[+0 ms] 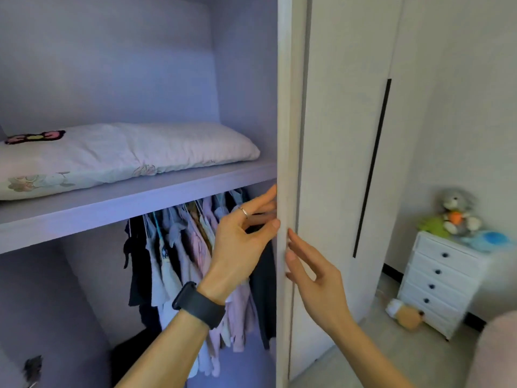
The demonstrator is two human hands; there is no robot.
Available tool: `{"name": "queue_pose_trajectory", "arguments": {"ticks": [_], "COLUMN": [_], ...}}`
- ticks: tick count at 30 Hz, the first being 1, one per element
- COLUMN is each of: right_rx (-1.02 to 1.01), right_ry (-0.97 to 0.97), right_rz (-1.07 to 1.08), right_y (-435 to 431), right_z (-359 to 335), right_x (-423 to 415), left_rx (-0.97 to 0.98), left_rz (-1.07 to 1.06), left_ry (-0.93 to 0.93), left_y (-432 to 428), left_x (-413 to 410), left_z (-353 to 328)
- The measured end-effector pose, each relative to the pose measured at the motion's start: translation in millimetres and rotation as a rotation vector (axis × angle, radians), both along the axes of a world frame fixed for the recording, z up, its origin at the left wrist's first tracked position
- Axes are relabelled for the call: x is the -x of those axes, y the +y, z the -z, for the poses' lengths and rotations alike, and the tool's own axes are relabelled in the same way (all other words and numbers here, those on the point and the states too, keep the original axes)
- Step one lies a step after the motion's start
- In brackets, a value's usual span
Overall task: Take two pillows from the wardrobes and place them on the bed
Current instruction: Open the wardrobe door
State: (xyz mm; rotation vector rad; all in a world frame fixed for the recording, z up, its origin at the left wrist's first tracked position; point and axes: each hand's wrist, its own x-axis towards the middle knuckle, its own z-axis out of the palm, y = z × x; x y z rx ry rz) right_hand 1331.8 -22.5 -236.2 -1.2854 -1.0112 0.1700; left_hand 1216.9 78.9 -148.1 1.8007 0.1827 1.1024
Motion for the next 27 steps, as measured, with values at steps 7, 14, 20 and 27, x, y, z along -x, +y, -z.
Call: {"name": "queue_pose_trajectory", "arguments": {"ticks": [7, 14, 20, 27], "right_rx": [-0.054, 0.043, 0.147, 0.211], "right_ry": [-0.097, -0.158, -0.136, -0.09], "right_rz": [0.259, 0.534, 0.628, 0.681], "right_y": [-45.3, -77.2, -99.6, -112.5], "right_z": [13.3, 13.9, 13.1, 3.2], "right_x": [-19.4, -47.0, -85.5, -127.5], "left_rx": [-0.204, -0.996, -1.207, -1.168], "left_rz": [0.082, -0.11, -0.099, -0.128], "left_ry": [0.086, 0.2, 0.277, 0.339], "left_y": [-21.6, -27.1, -25.3, -49.1], "left_x": [-41.5, -88.2, -149.0, -202.4], "left_z": [16.4, 37.7, 48.3, 52.9]}}
